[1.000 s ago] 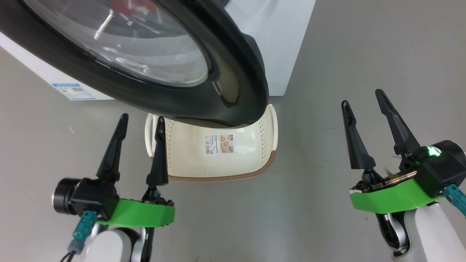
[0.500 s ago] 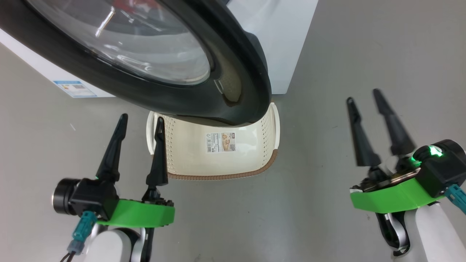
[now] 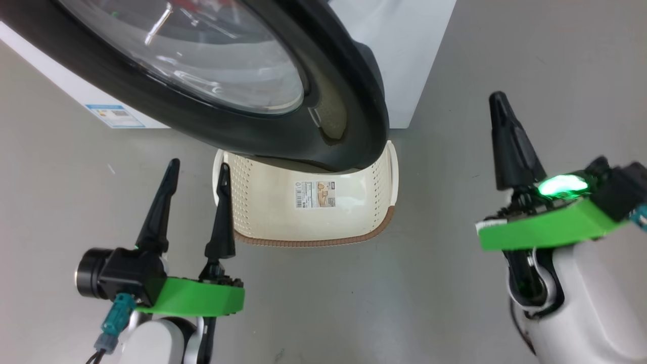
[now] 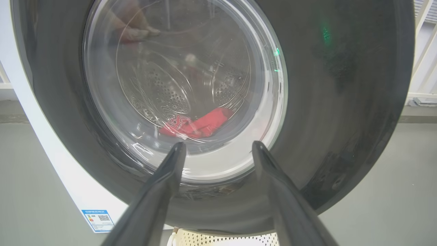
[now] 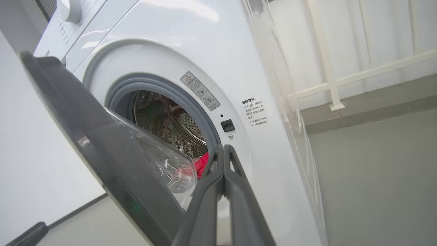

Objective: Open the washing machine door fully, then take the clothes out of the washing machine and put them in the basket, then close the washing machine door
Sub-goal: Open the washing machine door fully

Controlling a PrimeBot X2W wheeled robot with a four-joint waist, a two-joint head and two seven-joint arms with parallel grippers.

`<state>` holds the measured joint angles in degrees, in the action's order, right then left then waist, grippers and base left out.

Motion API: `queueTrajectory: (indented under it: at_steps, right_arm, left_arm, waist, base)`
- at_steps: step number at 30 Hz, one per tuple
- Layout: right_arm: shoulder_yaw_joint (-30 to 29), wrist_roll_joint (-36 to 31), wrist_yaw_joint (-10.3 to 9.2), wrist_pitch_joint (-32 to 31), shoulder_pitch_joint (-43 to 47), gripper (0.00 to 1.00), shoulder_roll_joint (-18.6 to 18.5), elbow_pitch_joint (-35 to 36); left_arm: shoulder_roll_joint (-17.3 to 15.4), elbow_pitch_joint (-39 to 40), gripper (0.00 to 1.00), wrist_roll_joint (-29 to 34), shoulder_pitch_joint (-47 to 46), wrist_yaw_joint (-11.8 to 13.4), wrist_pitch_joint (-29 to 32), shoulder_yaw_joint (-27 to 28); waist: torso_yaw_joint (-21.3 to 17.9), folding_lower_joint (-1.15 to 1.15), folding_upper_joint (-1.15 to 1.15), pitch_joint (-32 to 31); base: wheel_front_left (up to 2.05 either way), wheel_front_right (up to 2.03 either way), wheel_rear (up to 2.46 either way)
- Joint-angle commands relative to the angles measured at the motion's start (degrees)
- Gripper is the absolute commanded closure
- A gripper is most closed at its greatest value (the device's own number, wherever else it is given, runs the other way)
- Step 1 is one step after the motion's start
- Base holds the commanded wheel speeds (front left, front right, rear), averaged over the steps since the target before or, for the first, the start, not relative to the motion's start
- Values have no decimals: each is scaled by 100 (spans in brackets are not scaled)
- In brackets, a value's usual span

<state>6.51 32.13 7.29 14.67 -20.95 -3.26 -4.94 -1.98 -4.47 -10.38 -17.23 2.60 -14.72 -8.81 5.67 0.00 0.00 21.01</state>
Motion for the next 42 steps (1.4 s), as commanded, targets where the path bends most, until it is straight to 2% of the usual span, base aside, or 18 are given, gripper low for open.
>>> queueTrajectory:
  at_steps: [1,3,4,5,10,15,25,29,33,42]
  right_arm:
    - [242,599,20,19,-222,100,38,-18]
    - [347,1239,20,-180,-450,100,38,-143]
    - [347,1239,20,-180,-450,100,38,-143]
    - [369,1526,20,-280,-570,100,36,-166]
    - [351,3135,20,-1112,-1095,100,-24,-165]
    - [206,4494,20,-2208,-1562,100,-52,-328]
    - [155,6365,20,-4467,-2387,100,-253,-1364]
    - [328,6780,20,-5128,-2674,100,-417,-1729]
    - [518,6991,20,-5449,-2854,100,-531,-1872]
    - [916,7245,20,-5502,-2856,100,-662,-1942]
  left_arm:
    - [-90,157,0,-25,38,75,-28,142]
    - [-90,171,0,-33,29,82,-28,116]
    - [-90,171,0,-33,29,82,-28,116]
    - [-90,181,0,-32,27,88,-28,108]
    - [-90,209,0,-56,11,94,-28,94]
    - [-90,231,0,-84,-16,105,-28,82]
    - [-90,253,0,-99,-41,139,-28,0]
    - [-90,262,0,-96,-44,140,-28,-7]
    - [-90,267,0,-93,-50,140,-28,-8]
    - [-89,205,0,-116,-24,162,-28,-50]
  waist:
    - [22,0,0,9]
    - [46,0,0,29]
    - [46,0,0,29]
    - [53,0,0,41]
    - [104,0,0,144]
    - [158,0,0,230]
    - [287,0,0,343]
    - [335,0,0,367]
    - [362,0,0,381]
    - [432,0,0,201]
  base:
    - [0,0,0]
    - [0,0,0]
    - [0,0,0]
    - [0,0,0]
    - [0,0,0]
    - [0,0,0]
    - [0,0,0]
    - [0,0,0]
    - [0,0,0]
    - [0,0,0]
